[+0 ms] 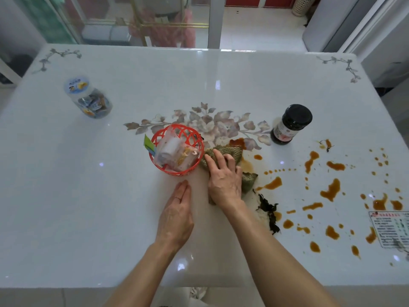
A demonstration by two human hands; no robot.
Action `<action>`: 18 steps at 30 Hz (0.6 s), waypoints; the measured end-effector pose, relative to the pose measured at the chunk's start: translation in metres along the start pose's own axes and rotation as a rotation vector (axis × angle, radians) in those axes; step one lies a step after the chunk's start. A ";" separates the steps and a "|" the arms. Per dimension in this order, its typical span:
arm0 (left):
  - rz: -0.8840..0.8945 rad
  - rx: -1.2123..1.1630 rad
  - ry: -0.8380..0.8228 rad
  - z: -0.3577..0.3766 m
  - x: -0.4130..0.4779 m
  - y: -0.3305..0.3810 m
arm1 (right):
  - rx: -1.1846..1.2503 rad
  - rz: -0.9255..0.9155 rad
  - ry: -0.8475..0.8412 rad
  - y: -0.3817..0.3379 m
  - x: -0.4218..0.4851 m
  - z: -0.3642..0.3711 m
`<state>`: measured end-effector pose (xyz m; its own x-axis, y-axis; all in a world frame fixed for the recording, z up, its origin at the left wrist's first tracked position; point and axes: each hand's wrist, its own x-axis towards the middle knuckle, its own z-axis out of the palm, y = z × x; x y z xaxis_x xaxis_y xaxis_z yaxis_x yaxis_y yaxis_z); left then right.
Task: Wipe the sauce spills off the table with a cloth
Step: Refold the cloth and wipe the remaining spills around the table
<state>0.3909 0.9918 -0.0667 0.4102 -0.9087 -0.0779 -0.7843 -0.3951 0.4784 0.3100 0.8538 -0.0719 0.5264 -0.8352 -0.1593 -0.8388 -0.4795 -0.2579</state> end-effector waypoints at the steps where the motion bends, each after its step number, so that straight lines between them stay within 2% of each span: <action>1: 0.011 0.003 -0.010 0.001 0.002 -0.001 | 0.016 0.005 -0.002 -0.002 -0.006 0.000; 4: 0.044 0.005 -0.042 0.003 0.012 0.001 | -0.017 -0.036 -0.028 0.001 -0.019 0.000; 9: 0.050 -0.003 -0.034 0.003 0.016 0.006 | 0.010 -0.005 -0.080 -0.002 0.024 -0.013; 14: 0.045 -0.007 -0.038 0.007 0.018 0.002 | 0.053 -0.084 0.072 -0.001 -0.008 0.006; 18: 0.033 -0.065 -0.002 0.003 0.018 0.005 | 0.091 -0.202 0.050 -0.015 -0.005 0.011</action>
<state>0.3931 0.9731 -0.0684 0.3835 -0.9214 -0.0626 -0.7657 -0.3551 0.5363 0.3209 0.8684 -0.0777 0.6730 -0.7380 -0.0490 -0.6999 -0.6141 -0.3648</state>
